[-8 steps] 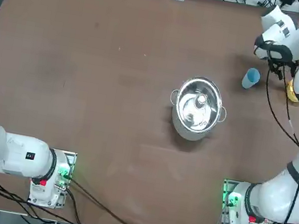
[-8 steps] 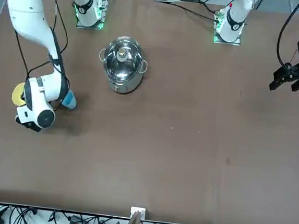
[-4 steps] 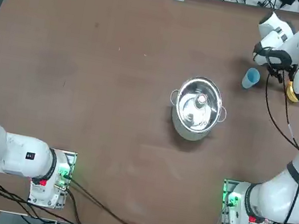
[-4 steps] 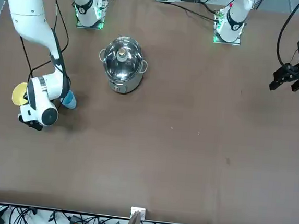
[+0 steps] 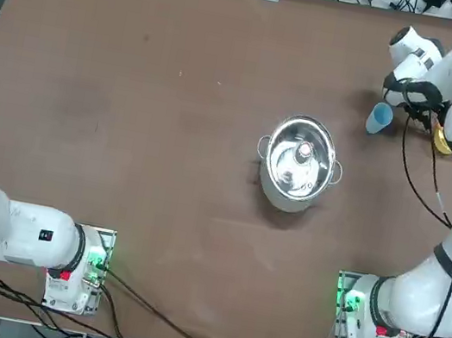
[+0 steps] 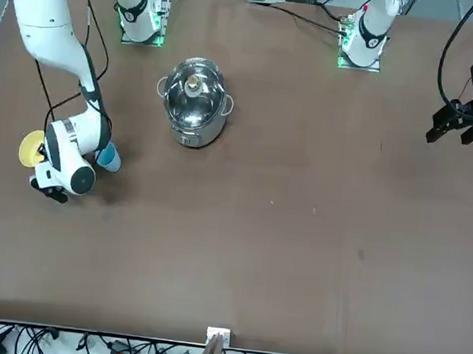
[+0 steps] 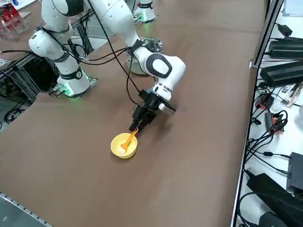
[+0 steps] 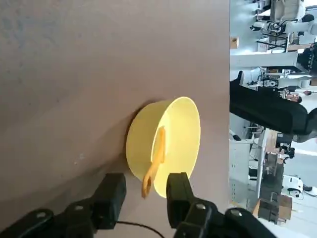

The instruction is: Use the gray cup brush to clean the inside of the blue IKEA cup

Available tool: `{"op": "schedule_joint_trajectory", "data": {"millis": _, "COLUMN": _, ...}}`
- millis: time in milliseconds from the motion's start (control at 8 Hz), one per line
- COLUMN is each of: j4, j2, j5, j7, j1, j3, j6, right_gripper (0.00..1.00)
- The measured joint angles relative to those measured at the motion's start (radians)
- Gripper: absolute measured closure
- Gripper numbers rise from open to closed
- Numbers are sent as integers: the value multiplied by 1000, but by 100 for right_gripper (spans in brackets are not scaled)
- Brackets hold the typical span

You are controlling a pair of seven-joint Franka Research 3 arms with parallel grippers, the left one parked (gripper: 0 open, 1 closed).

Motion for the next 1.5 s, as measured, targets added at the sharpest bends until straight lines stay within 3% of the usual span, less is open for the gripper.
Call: {"op": "schedule_joint_trajectory", "data": {"millis": 1500, "j4": -8, "j2": 0, "j5": -18, "j7": 30, "j1": -14, "j3": -1, "j6": 29, "right_gripper": 63}}
